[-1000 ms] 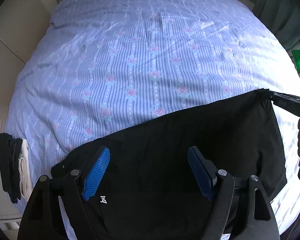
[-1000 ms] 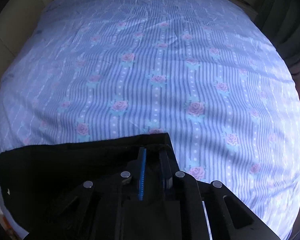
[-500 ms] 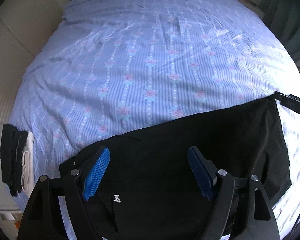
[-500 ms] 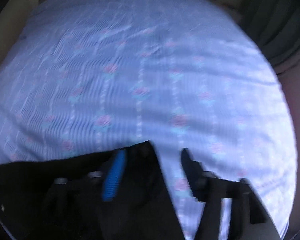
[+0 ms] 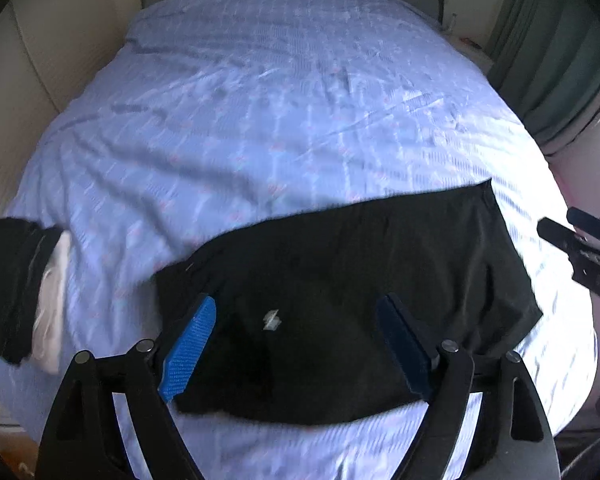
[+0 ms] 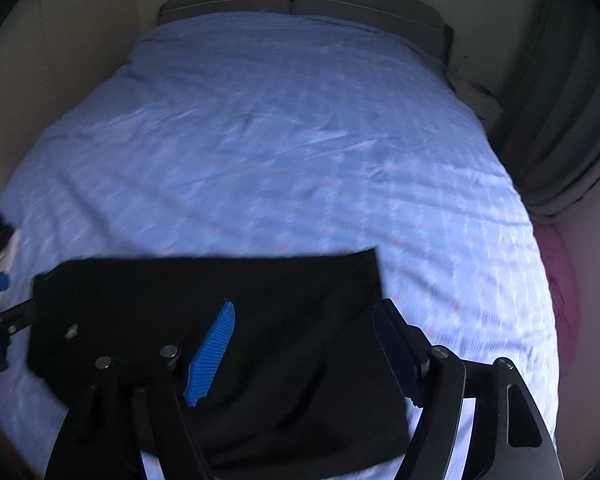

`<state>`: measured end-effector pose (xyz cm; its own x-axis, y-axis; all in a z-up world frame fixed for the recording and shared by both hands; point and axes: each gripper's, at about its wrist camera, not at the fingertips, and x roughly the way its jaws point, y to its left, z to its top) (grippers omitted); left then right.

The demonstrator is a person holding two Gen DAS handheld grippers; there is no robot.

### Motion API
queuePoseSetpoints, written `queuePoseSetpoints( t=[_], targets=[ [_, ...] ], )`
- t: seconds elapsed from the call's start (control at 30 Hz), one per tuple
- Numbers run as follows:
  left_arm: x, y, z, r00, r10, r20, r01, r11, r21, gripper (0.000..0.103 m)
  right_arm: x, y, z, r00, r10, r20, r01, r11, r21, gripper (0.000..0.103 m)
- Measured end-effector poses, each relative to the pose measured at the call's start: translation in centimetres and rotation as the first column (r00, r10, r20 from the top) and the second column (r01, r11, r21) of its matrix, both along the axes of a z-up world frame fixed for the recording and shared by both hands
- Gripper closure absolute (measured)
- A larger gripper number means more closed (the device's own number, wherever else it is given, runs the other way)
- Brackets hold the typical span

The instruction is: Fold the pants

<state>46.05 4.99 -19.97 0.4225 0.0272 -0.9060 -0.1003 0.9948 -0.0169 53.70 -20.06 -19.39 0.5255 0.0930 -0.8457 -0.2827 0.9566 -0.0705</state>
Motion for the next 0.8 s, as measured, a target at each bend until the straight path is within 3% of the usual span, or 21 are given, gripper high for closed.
queuePoseSetpoints(
  t=[0.13, 0.33, 0.6, 0.8],
  targets=[
    [-4.2, 2.6, 1.2, 0.999, 0.036, -0.003, -0.036, 0.999, 0.007, 0.012, -4.8, 2.2, 1.4, 0.998, 0.019, -0.055, -0.016, 0.998, 0.058, 0.029],
    [-8.9, 6.8, 1.8, 0.997, 0.081, -0.020, -0.082, 0.996, -0.041, 0.007, -10.7, 5.9, 2.6, 0.997, 0.037, -0.068, -0.033, 0.998, 0.060, 0.015],
    [-11.5, 10.6, 0.7, 0.998, -0.007, -0.064, 0.003, 0.999, -0.052, 0.007, -14.4, 11.4, 2.0, 0.996, 0.031, -0.087, -0.027, 0.999, 0.041, 0.015],
    [-11.9, 13.6, -1.0, 0.997, -0.051, -0.059, 0.041, 0.988, -0.146, 0.006, -15.5, 14.3, 0.4, 0.982, -0.045, -0.181, 0.060, 0.995, 0.079, 0.015]
  ],
)
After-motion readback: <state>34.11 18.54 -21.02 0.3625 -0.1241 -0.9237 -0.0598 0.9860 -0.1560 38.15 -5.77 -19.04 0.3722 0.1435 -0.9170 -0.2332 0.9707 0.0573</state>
